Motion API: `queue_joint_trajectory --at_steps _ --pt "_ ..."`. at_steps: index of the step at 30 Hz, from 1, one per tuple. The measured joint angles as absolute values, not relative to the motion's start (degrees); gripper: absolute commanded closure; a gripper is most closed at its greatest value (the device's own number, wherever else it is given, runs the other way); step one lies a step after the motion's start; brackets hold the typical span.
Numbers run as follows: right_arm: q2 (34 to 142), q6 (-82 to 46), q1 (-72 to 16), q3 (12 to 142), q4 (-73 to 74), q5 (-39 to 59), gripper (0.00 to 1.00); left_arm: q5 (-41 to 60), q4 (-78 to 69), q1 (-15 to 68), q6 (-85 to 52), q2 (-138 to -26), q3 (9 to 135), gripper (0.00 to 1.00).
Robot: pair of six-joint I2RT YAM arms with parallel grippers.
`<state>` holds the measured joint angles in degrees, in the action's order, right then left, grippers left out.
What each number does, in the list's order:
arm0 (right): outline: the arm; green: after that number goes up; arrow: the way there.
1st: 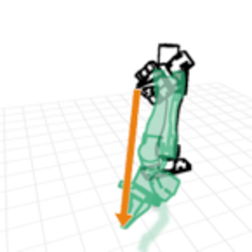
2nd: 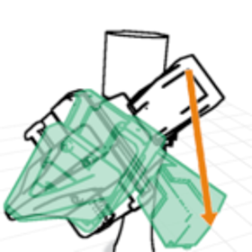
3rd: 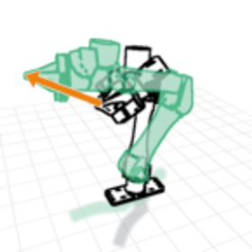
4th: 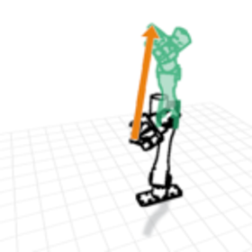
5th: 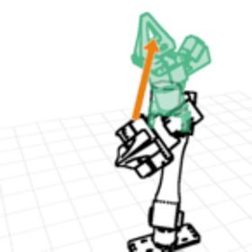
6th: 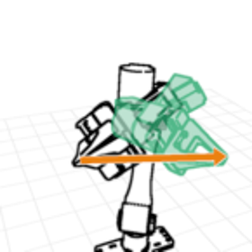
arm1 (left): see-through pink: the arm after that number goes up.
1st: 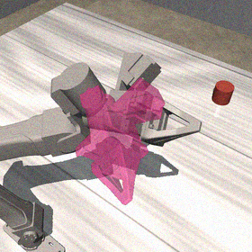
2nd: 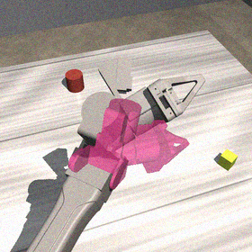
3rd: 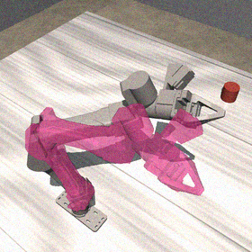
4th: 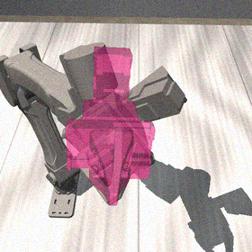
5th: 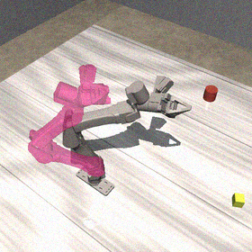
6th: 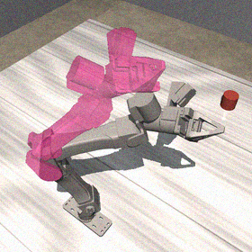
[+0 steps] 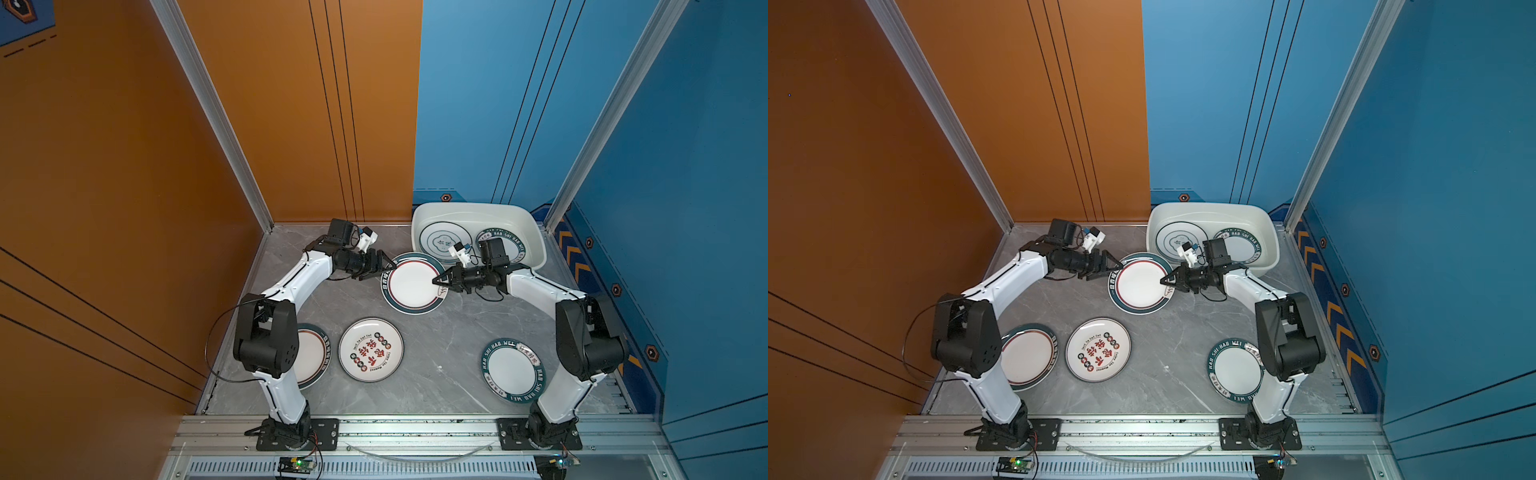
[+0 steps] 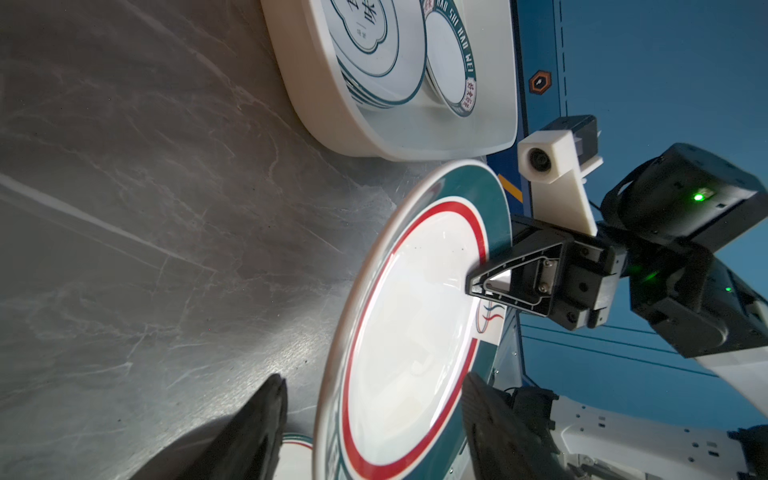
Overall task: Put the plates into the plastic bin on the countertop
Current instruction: 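Open the left gripper and carry the plate toward the bin with right, then lower the red-and-green-rimmed plate into the bin with the right gripper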
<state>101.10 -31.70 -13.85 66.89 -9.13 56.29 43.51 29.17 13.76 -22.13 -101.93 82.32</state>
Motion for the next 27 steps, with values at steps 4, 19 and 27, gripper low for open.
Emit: queue_joint_trajectory --at_steps 4,19,27 --pt "101.6 -31.7 -11.4 71.4 -11.7 55.0 1.00 41.9 28.3 13.1 -21.7 -98.0 79.3 0.02" --pt "116.6 -40.1 1.0 97.0 -17.7 41.5 1.00 33.1 19.4 1.9 -28.0 -76.0 55.4 0.02" --pt "126.2 -40.8 0.4 108.9 -24.2 36.1 1.00 32.5 19.5 0.5 -27.9 -73.0 53.4 0.02"
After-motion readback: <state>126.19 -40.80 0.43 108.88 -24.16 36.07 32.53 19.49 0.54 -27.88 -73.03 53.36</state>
